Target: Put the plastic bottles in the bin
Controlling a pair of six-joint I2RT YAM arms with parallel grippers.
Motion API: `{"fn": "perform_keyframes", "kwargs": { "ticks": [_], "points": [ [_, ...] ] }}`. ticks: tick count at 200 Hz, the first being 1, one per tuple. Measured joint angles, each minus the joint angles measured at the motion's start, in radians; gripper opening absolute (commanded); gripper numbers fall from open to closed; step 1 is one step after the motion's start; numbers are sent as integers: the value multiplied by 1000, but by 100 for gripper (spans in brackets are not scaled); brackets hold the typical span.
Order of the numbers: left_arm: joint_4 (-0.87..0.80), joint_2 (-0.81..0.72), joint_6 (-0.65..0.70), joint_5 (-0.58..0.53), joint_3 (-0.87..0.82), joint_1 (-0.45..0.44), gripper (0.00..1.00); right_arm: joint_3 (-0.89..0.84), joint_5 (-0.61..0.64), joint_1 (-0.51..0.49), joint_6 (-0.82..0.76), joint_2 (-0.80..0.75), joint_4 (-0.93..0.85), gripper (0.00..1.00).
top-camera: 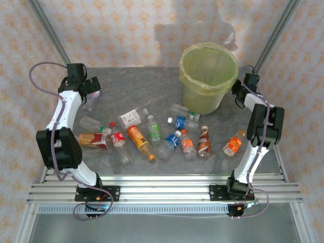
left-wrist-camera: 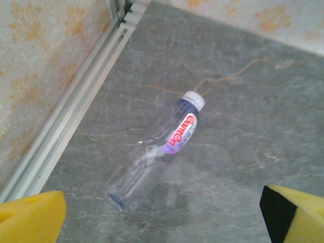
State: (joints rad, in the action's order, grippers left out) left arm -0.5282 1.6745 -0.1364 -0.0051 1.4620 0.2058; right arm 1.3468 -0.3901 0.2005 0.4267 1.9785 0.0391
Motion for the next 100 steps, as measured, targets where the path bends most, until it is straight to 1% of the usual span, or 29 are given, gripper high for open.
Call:
{"fn": "perform_keyframes", "kwargs": {
  "ticks": [38, 63, 100],
  "points": [
    [-123, 139, 80, -1, 93, 50, 100, 0, 0, -31, 0, 0, 0, 73],
    [-177, 199, 120, 27, 137, 83, 100, -2, 0, -46, 2, 0, 2, 73],
    [-240, 279, 191, 63, 222, 93, 100, -9, 1, -69, 10, 0, 10, 73]
  ]
}}
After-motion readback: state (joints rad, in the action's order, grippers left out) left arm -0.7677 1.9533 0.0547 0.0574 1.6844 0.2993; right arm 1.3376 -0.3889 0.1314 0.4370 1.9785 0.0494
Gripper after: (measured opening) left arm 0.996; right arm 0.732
